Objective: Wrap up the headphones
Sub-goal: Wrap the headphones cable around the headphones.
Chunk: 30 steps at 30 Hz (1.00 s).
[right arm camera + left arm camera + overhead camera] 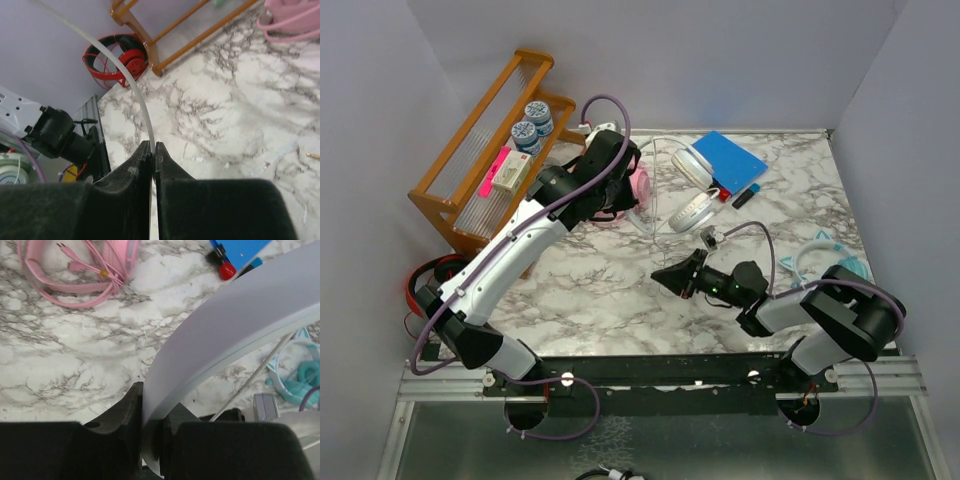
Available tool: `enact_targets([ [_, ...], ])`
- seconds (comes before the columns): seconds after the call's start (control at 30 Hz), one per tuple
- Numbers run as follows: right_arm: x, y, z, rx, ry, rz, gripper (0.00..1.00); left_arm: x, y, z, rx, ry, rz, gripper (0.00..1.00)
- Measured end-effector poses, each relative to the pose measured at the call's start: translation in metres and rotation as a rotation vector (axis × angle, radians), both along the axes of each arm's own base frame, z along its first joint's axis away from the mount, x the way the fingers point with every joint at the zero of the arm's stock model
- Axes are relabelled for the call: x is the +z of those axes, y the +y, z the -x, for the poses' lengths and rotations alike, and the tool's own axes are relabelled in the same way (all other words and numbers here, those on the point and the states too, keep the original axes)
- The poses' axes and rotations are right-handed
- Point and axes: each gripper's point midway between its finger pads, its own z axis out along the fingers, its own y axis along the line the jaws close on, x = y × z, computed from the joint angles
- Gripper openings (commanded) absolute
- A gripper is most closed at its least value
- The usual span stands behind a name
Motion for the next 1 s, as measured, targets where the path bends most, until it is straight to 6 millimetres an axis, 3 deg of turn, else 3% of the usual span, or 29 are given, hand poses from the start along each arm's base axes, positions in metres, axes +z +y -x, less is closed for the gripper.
enact_targets([
  [0.2, 0.016, 0.002, -0.033, -0.077, -0.063, -0.021, 0.10, 0.011, -0.016, 0.023, -0.137, 0.035, 0.083, 0.00],
  [0.4, 0.016, -0.017, -0.078, -0.165, -0.022, -0.087, 0.09, 0.027, -0.011, 0.044, -0.201, 0.017, 0.133, 0.00],
  [0.57, 0.004, -0.029, -0.108, -0.130, 0.089, -0.125, 0.09, 0.016, -0.014, 0.061, -0.289, 0.060, 0.138, 0.00],
  [0.73, 0.024, -0.020, -0.111, -0.033, 0.057, -0.155, 0.06, -0.007, -0.024, 0.078, -0.397, 0.134, 0.116, 0.00],
  [0.8, 0.031, -0.018, -0.111, -0.015, 0.032, -0.157, 0.01, -0.009, -0.026, 0.084, -0.428, 0.144, 0.109, 0.00],
  [1.0, 0.061, -0.018, -0.113, -0.009, -0.090, -0.135, 0.01, -0.014, -0.033, 0.100, -0.531, 0.148, 0.070, 0.00],
])
